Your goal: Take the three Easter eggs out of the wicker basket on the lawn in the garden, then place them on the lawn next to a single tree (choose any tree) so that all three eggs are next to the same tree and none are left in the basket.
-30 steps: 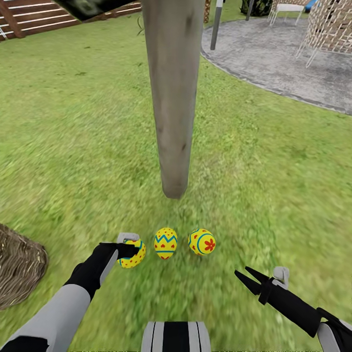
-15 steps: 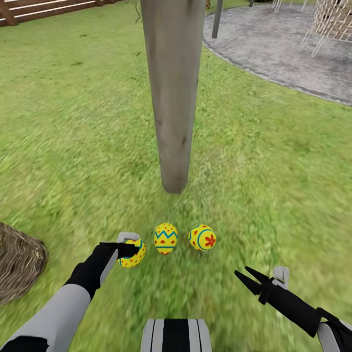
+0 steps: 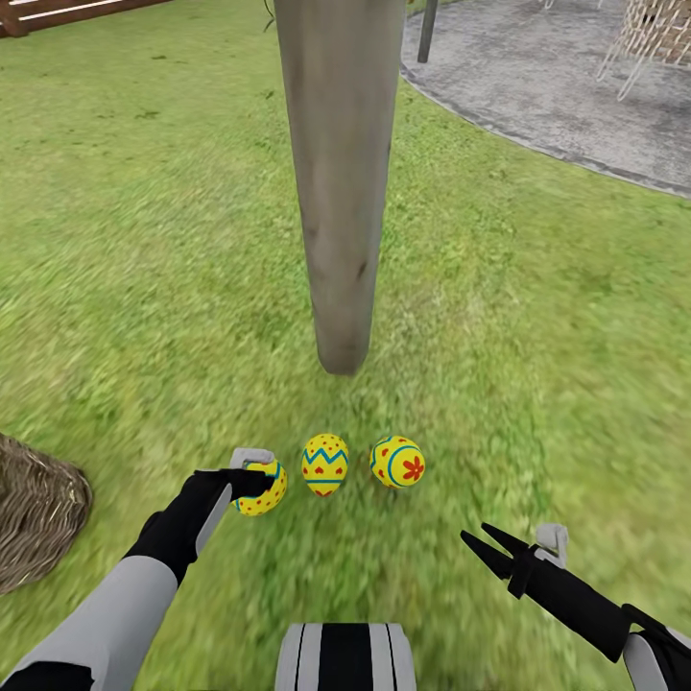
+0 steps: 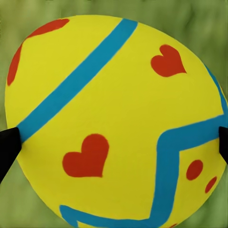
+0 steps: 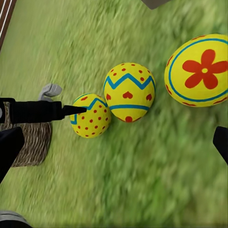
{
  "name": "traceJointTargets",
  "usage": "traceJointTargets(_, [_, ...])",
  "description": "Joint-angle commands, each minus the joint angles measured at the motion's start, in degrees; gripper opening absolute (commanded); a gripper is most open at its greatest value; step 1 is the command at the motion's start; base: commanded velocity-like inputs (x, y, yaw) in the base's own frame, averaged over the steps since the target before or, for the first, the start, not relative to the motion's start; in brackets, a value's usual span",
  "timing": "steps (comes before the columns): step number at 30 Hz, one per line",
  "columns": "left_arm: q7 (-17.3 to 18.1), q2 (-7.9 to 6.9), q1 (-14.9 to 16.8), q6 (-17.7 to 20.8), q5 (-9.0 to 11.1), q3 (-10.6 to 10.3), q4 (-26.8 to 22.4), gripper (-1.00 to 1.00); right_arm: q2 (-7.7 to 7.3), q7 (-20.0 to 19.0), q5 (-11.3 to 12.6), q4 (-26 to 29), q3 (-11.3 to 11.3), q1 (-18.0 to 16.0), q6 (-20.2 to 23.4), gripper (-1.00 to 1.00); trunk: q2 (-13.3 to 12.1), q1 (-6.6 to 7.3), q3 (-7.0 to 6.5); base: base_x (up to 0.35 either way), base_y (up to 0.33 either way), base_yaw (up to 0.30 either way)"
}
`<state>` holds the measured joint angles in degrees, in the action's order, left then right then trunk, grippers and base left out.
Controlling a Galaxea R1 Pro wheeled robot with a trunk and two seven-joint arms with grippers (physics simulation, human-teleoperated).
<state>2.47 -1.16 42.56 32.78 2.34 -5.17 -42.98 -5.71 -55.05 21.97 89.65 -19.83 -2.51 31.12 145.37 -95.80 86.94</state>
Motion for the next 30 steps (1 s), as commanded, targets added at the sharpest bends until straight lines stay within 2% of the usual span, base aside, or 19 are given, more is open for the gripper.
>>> traceJointTargets(1, [0.0,-0.06,0.0,0.2,0.1,-0.2,2.7,1.0,0.0,-0.1,0.4,0.0,0.0,0.0,0.4,1.0,0.0,0.0,0.04,0.0,0.0,0.0])
traceJointTargets(10, [0.1,-0.06,0.0,0.0,0.1,-0.2,2.7,1.0,0.0,-0.1,0.4,0.0,0.0,0.0,0.4,1.0,0.0,0.0,0.04,0.0,0.0,0.0])
traceJointTargets(30, [0.0,-0.05,0.1,0.0,0.1,-0.2,2.8,1.0,0.0,-0.1,0.4,0.0,0.0,0.0,0.4,1.0,-0.3,0.51,-4.39,0.0,0.0,0.0])
